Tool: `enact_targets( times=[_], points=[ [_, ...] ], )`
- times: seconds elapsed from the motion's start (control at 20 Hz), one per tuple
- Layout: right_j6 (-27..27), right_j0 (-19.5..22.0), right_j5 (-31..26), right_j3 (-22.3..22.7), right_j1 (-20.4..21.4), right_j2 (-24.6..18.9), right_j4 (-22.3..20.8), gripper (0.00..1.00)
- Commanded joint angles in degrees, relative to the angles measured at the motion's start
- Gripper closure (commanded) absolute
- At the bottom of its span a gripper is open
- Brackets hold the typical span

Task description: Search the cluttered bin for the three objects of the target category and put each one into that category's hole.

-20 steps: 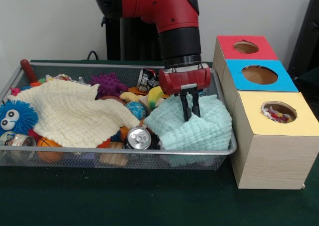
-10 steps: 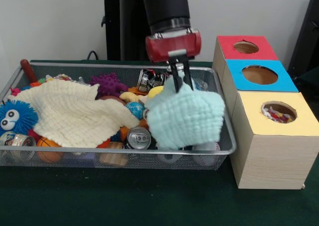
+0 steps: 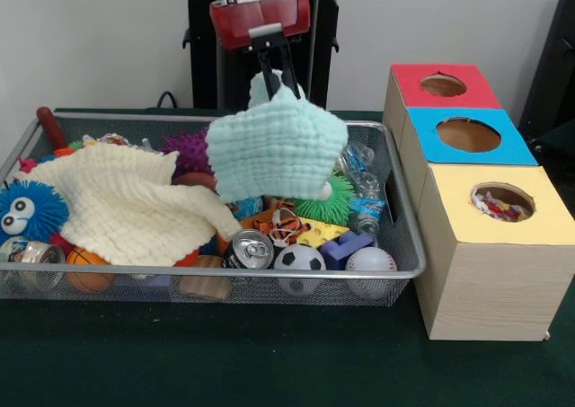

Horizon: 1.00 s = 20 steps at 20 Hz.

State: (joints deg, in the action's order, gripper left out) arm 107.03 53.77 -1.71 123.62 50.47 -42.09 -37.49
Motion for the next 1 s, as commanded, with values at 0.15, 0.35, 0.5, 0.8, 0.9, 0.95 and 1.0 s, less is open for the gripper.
enact_targets(
  times=[0.15, 0.35, 0.5, 0.8, 0.9, 0.95, 1.0],
  points=[
    [-5.4, 4.7, -9.7, 8.3, 3.9, -16.4, 2.8, 1.0],
    [-5.4, 6.2, -11.1, 9.0, 3.8, -18.3, 2.7, 1.0],
    [-7.5, 9.3, -14.7, 10.1, 2.6, -22.7, 4.8, 1.0],
    [-12.1, 13.8, -23.0, 11.4, -0.8, -29.8, 7.7, 1.0],
    [-11.7, 13.9, -24.1, 11.2, -1.4, -30.3, 7.6, 1.0],
    [-11.6, 13.9, -24.8, 11.1, -1.6, -30.4, 7.6, 1.0],
    [-11.2, 13.9, -25.3, 10.9, -1.8, -30.5, 7.5, 1.0]
  ],
)
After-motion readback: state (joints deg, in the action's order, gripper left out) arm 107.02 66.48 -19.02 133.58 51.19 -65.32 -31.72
